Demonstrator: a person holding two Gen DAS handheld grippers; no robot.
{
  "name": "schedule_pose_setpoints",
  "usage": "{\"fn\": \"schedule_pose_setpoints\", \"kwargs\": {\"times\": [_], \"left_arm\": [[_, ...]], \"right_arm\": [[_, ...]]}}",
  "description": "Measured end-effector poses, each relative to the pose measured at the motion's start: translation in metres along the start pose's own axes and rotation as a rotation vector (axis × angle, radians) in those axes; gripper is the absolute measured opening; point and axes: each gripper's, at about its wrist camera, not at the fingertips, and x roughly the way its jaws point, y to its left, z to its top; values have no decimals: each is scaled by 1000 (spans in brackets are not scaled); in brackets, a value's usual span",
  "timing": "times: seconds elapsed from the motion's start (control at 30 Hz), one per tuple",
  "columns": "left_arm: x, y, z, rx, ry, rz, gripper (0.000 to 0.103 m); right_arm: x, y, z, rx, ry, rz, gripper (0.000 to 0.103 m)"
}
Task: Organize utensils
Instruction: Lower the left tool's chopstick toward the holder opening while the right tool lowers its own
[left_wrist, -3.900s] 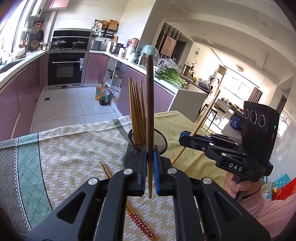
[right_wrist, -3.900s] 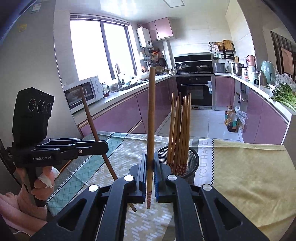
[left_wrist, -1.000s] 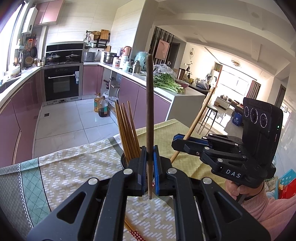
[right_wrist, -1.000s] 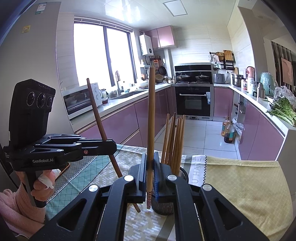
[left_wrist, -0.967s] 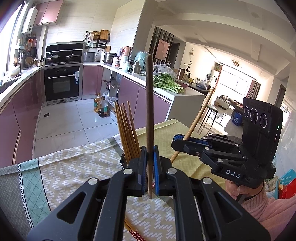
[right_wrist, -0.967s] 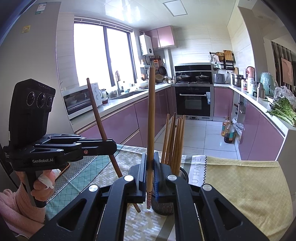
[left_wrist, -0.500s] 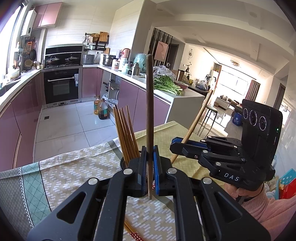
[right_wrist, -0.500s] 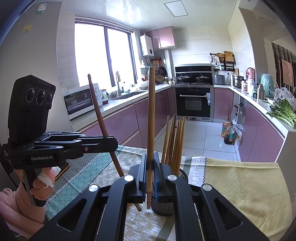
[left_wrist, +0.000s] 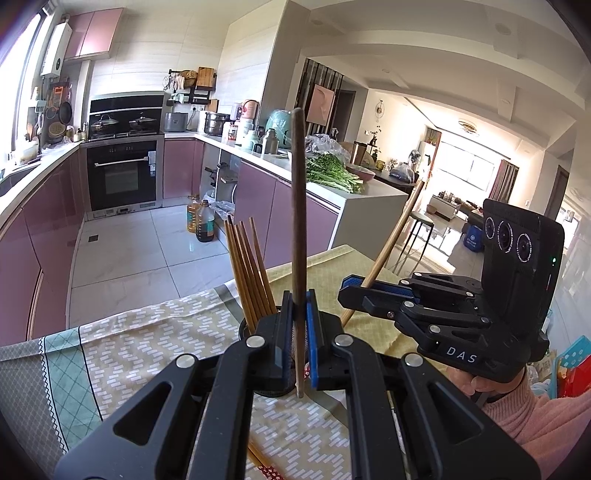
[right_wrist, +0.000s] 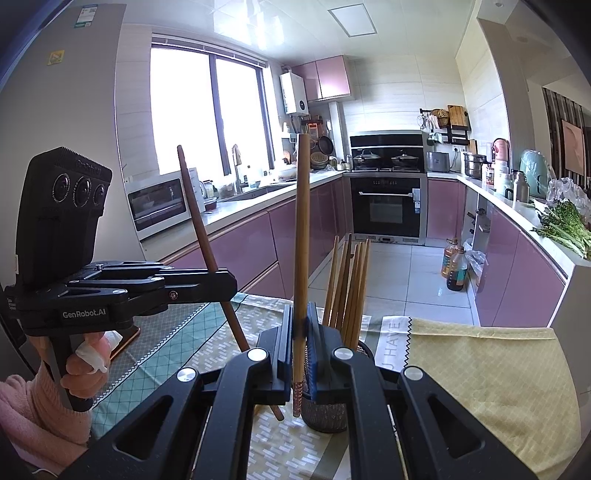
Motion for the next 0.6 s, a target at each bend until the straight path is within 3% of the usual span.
{"fn": "schedule_pose_setpoints", "kwargs": {"times": [0.6], "left_arm": [[-4,-1,6,12,-21,-3,7]], "right_arm": [[-1,2,2,-10,-13,-5,6]]}}
